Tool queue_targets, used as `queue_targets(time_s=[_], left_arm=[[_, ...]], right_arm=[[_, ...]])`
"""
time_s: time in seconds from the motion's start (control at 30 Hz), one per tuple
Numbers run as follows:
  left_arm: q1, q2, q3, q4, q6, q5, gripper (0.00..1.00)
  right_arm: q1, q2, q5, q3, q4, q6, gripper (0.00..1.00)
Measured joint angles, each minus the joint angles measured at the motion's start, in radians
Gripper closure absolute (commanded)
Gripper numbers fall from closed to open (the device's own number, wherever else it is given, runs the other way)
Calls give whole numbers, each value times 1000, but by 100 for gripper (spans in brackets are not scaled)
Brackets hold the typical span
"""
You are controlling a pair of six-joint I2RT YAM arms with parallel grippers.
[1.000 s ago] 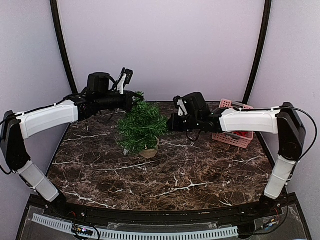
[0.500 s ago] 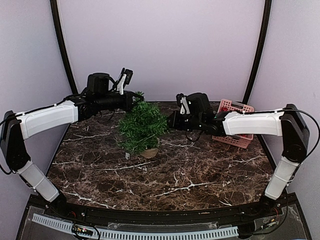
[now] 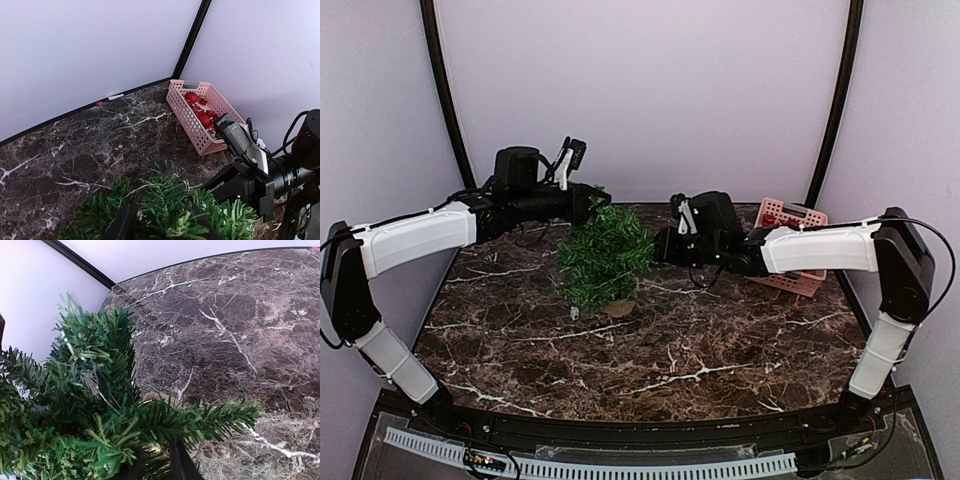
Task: Decorate the small christmas tree
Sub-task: Wrap the light string in the gap of the branches.
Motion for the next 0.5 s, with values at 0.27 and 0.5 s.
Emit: queue_targets(time_s=[0.27,0.5], left_arm=[[2,-26,-19,-6,16,-26,29],[8,-93,-52,-11,16,-56,12]], right_arm=[[1,-101,49,-48,-33,-19,50],[1,-202,114,-75,-44,-21,31]])
